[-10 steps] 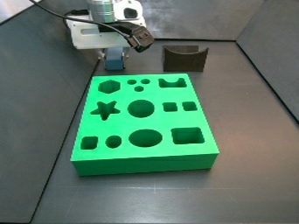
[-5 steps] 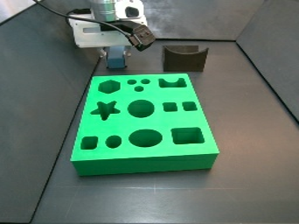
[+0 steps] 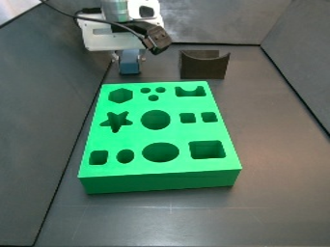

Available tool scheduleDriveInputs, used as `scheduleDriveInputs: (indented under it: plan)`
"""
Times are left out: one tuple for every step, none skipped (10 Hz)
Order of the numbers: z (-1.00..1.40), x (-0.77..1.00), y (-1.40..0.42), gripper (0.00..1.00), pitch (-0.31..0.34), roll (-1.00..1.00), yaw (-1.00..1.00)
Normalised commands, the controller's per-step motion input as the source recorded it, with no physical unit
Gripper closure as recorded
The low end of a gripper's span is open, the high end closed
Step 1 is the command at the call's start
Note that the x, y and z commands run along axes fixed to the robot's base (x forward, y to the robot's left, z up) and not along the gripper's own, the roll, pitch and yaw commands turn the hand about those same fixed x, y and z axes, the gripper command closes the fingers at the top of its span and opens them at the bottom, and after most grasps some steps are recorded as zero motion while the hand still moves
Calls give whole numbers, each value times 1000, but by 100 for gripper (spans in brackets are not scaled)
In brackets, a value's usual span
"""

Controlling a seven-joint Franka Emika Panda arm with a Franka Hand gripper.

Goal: Pick up the rectangle object. Move up. Place the rectangle object on the fixture. Regrasp the rectangle object. Move to above the board. Insert the rectangle object.
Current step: Move up, then place the rectangle object on the fixture.

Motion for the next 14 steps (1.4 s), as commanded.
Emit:
scheduleDriveInputs:
  plan:
    - [719, -47, 19, 100, 41, 7, 40]
    - [612, -27, 14, 100, 52, 16, 26]
    - [487, -20, 14, 100, 58, 27, 13]
    - [356, -20, 15, 100, 55, 41, 1]
    - [176, -23, 16, 100, 51, 59, -12]
    - [1000, 0, 0, 100, 0, 0, 0]
    - [1000, 5, -2, 100, -4, 4, -1]
    - [1000, -9, 1, 100, 21, 11, -4]
    - [1000, -12, 5, 100, 24, 22, -8]
    - [1000, -15, 8, 100, 32, 34, -14]
    - [1000, -20, 11, 100, 37, 47, -20]
    - [1000, -27, 16, 100, 39, 63, -22]
    - [1000, -31, 19, 100, 40, 74, -23]
    - [1000, -36, 22, 100, 45, 86, -17]
